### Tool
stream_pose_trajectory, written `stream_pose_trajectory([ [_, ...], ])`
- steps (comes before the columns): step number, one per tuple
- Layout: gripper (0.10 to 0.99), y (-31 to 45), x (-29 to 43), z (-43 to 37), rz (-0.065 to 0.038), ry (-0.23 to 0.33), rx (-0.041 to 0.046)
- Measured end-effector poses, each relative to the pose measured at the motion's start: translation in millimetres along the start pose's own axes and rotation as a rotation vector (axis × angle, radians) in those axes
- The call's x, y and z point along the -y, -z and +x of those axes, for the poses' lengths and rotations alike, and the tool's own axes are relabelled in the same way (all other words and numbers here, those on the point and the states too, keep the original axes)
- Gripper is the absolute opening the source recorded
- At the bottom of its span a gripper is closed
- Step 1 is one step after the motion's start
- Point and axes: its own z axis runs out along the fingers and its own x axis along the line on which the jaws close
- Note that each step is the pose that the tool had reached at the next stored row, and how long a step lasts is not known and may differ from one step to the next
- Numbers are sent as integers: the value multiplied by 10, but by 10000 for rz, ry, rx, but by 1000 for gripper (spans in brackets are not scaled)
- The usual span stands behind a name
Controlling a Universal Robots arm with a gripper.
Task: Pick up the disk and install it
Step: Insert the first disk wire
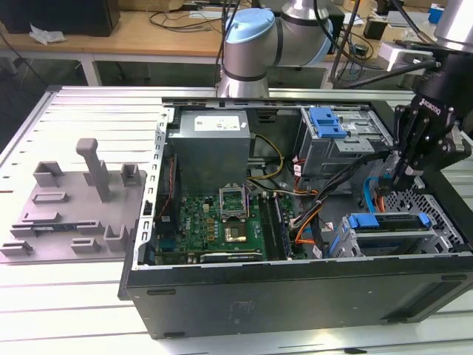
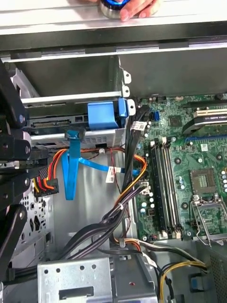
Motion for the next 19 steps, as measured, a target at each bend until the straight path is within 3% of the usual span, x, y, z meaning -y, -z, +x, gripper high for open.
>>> stream_pose_trajectory([
  [7, 165, -6, 4, 44, 5, 45, 58],
  [11, 165, -3, 4, 58, 68, 347, 48],
  [16, 165, 30, 6, 114, 284, 772, 39],
  [17, 165, 46, 4, 139, 355, 758, 64],
  [19, 165, 56, 3, 159, 398, 750, 107],
])
